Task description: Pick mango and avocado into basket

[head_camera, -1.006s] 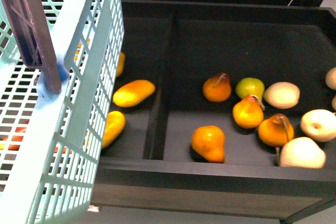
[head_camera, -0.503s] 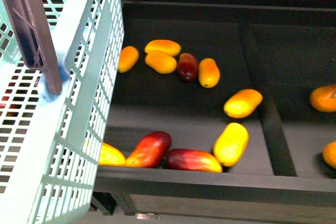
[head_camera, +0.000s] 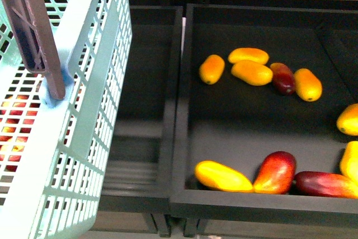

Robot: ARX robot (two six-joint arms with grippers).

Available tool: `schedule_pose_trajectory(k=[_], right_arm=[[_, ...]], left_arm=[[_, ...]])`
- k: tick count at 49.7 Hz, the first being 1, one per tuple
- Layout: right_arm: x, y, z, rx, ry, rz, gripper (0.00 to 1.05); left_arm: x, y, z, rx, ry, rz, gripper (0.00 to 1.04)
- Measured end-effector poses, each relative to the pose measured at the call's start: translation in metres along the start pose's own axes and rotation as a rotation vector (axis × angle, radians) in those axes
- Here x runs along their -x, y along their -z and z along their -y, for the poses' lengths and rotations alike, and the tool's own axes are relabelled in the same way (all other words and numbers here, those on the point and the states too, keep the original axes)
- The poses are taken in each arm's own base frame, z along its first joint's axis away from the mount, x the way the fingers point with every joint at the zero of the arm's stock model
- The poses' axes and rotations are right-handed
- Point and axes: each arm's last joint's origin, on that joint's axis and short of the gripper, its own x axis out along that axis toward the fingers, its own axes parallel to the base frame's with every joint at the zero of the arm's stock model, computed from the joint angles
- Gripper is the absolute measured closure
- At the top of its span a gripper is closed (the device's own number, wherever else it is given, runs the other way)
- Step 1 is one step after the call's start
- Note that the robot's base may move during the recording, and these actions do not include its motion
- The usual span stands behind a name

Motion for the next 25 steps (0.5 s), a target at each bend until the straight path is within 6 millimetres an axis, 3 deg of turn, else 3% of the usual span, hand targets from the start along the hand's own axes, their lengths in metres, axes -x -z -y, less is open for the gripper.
schedule_pose_trajectory(k=[25], right_arm=[[0.0, 0.0, -0.0001, 0.001, -0.005, 0.0, 0.09]], left_arm=[[-0.0006, -0.0022, -0.0002, -0.018, -0.001, 0.027, 0.9]])
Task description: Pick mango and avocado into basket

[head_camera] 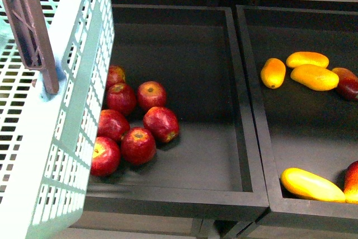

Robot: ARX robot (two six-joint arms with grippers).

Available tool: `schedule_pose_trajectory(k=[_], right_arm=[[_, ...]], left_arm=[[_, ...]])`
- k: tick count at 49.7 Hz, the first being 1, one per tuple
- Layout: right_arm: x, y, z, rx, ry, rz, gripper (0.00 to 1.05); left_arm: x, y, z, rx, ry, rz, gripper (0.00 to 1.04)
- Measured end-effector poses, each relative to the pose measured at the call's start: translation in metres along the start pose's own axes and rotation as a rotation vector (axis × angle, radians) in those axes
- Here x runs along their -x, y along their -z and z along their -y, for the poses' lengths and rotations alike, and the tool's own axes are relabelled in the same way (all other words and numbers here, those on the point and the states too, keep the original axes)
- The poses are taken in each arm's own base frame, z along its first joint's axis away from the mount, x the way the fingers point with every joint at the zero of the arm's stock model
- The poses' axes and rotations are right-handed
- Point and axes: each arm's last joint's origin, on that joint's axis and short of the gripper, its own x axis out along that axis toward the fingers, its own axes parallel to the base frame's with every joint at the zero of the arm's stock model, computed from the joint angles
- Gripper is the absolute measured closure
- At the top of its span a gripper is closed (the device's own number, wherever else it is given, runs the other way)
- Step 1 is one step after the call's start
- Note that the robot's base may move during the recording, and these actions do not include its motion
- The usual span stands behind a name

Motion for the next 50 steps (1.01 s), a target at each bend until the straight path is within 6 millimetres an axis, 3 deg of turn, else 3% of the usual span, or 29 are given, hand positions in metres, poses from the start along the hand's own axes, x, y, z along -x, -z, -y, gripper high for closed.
schedule_pose_trajectory(k=[4, 7, 12, 19, 25, 30, 40, 50], right_arm=[[0.0, 0.0, 0.0, 0.0, 0.0, 0.0, 0.09], [0.0, 0.0, 0.0, 0.0, 0.001, 0.0, 0.09], [0.0, 0.0, 0.0, 0.0, 0.001, 0.0, 0.09], [0.0, 0.0, 0.0, 0.0, 0.002, 0.0, 0.09], [0.0, 0.0, 0.0, 0.0, 0.001, 0.0, 0.09], [0.0, 0.0, 0.0, 0.0, 0.001, 0.0, 0.09], [0.0, 0.0, 0.0, 0.0, 0.002, 0.0, 0.09], [0.0, 0.0, 0.0, 0.0, 0.002, 0.0, 0.09]], left_arm=[[-0.001, 0.001, -0.001, -0.029, -0.035, -0.063, 0.9], [-0.009, 0.006, 0.003, -0.184, -0.113, -0.195, 0.9], [-0.03, 0.024, 0.016, -0.36, -0.094, -0.293, 0.9], [-0.061, 0.051, 0.034, -0.444, -0.074, -0.349, 0.9], [-0.098, 0.089, 0.056, -0.473, -0.054, -0.463, 0.9], [-0.118, 0.116, 0.062, -0.514, -0.071, -0.577, 0.9], [-0.127, 0.155, 0.059, -0.604, -0.099, -0.761, 0.9], [-0.114, 0.178, 0.059, -0.682, -0.038, -0.871, 0.9]])
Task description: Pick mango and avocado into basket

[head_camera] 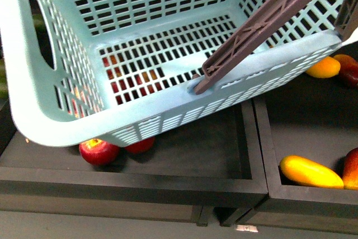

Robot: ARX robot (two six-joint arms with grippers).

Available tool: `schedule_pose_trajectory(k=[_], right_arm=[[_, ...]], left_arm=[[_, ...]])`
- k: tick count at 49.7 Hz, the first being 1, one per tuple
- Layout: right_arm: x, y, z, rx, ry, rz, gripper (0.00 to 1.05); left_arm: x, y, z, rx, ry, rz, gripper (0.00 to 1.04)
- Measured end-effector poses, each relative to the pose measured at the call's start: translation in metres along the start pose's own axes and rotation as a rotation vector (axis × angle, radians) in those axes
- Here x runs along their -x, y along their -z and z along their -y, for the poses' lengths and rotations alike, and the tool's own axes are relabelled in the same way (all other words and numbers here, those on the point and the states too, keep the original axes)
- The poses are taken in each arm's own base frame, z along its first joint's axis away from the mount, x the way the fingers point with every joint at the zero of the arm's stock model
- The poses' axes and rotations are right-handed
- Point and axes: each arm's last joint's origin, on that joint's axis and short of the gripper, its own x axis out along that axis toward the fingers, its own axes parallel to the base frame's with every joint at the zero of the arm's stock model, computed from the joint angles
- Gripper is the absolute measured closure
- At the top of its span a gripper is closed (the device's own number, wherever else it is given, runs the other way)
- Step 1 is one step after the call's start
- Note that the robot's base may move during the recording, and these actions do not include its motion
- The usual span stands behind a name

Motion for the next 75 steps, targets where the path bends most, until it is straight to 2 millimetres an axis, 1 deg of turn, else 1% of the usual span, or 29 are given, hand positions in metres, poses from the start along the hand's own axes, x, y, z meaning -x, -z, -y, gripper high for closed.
schedule_pose_trajectory(k=[6, 16, 18, 19, 21, 24, 27, 30, 34, 37, 38, 40, 41, 43, 44, 49, 51, 57, 62, 67, 71, 75], right_arm=[[0.0, 0.0, 0.0, 0.0, 0.0, 0.0, 0.09], [0.0, 0.0, 0.0, -0.004, -0.004, -0.008, 0.09], [0.0, 0.001, 0.0, -0.021, -0.032, -0.076, 0.09], [-0.001, 0.002, 0.001, -0.045, -0.041, -0.178, 0.09], [-0.004, 0.004, 0.003, -0.082, -0.043, -0.314, 0.09], [-0.011, 0.005, 0.008, -0.118, -0.018, -0.377, 0.09], [-0.021, -0.001, 0.017, -0.156, 0.021, -0.381, 0.09], [-0.034, -0.008, 0.03, -0.168, 0.082, -0.36, 0.09], [-0.056, -0.015, 0.049, -0.182, 0.161, -0.346, 0.09], [-0.079, -0.017, 0.068, -0.225, 0.218, -0.365, 0.09], [-0.09, -0.016, 0.077, -0.237, 0.252, -0.377, 0.09], [-0.106, -0.013, 0.09, -0.252, 0.299, -0.392, 0.09], [-0.117, -0.01, 0.1, -0.266, 0.332, -0.408, 0.09], [-0.133, -0.004, 0.113, -0.279, 0.368, -0.438, 0.09], [-0.145, 0.002, 0.122, -0.286, 0.395, -0.463, 0.09], [-0.183, 0.027, 0.152, -0.295, 0.495, -0.547, 0.09], [-0.194, 0.035, 0.161, -0.298, 0.52, -0.573, 0.09], [-0.223, 0.059, 0.187, -0.309, 0.601, -0.638, 0.09], [-0.243, 0.074, 0.205, -0.326, 0.638, -0.675, 0.09], [-0.267, 0.091, 0.227, -0.337, 0.673, -0.708, 0.09], [-0.282, 0.102, 0.243, -0.342, 0.705, -0.722, 0.09], [-0.291, 0.11, 0.255, -0.357, 0.735, -0.735, 0.09]], left_arm=[[0.002, 0.002, 0.005, -0.03, 0.022, -0.008, 0.9], [0.002, 0.003, 0.005, -0.033, 0.021, -0.005, 0.9], [0.002, 0.002, 0.005, -0.034, 0.019, -0.002, 0.9], [0.002, 0.002, 0.005, -0.035, 0.018, 0.0, 0.9], [0.002, 0.002, 0.005, -0.038, 0.016, 0.002, 0.9], [0.002, 0.002, 0.005, -0.04, 0.019, -0.002, 0.9], [0.002, 0.003, 0.005, -0.038, 0.021, -0.006, 0.9], [0.002, 0.003, 0.005, -0.039, 0.021, -0.005, 0.9], [0.002, 0.002, 0.005, -0.041, 0.021, -0.005, 0.9], [0.002, 0.002, 0.005, -0.04, 0.021, -0.005, 0.9], [0.002, 0.002, 0.005, -0.04, 0.021, -0.004, 0.9], [0.002, 0.002, 0.005, -0.04, 0.021, -0.004, 0.9], [0.002, 0.002, 0.005, -0.04, 0.02, -0.004, 0.9], [0.002, 0.002, 0.005, -0.04, 0.02, -0.003, 0.9], [0.002, 0.002, 0.005, -0.04, 0.02, -0.003, 0.9], [0.002, 0.002, 0.005, -0.04, 0.021, -0.004, 0.9], [0.002, 0.003, 0.005, -0.04, 0.021, -0.005, 0.9], [0.002, 0.003, 0.005, -0.04, 0.021, -0.005, 0.9], [0.002, 0.002, 0.005, -0.04, 0.021, -0.004, 0.9], [0.002, 0.002, 0.005, -0.04, 0.02, -0.004, 0.9], [0.002, 0.002, 0.005, -0.04, 0.021, -0.004, 0.9], [0.002, 0.002, 0.005, -0.04, 0.021, -0.004, 0.9]])
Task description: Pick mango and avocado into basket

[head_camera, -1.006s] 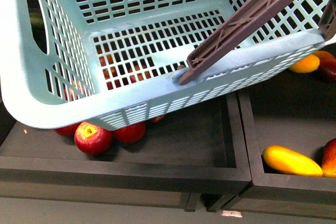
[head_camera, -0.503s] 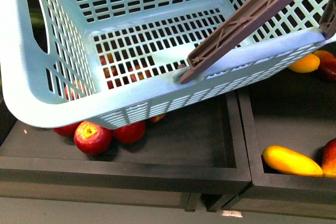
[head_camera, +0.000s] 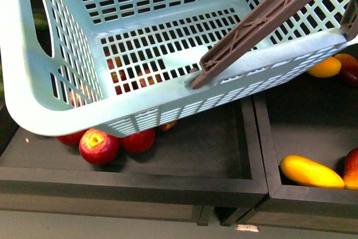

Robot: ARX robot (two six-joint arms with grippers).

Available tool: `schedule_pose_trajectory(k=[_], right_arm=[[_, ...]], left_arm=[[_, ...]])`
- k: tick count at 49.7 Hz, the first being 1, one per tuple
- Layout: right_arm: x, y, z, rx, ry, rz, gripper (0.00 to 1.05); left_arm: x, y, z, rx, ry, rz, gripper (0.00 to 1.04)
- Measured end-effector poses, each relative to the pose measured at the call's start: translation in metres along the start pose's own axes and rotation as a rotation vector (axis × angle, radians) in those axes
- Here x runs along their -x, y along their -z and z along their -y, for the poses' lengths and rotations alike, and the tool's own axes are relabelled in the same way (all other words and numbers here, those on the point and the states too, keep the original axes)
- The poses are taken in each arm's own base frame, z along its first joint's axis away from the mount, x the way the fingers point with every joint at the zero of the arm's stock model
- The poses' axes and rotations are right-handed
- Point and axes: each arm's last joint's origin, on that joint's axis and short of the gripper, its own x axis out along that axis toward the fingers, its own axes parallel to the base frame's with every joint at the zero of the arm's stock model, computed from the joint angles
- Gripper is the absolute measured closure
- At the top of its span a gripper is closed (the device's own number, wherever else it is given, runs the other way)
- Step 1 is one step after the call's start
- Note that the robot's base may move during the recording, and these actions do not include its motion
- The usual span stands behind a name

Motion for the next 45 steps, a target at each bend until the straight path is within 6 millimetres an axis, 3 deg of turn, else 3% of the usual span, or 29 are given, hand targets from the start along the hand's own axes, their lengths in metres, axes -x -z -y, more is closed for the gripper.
schedule_pose_trajectory(k=[6, 18, 45], right_arm=[[-0.023, -0.002, 0.011, -0.041, 0.033, -0.034, 0.09], [-0.05, 0.007, 0.023, -0.057, 0.049, -0.077, 0.09], [-0.084, 0.014, 0.015, -0.052, 0.015, -0.114, 0.09]], left_arm=[[0.0, 0.0, 0.0, 0.0, 0.0, 0.0, 0.9], [0.0, 0.0, 0.0, 0.0, 0.0, 0.0, 0.9], [0.0, 0.0, 0.0, 0.0, 0.0, 0.0, 0.9]])
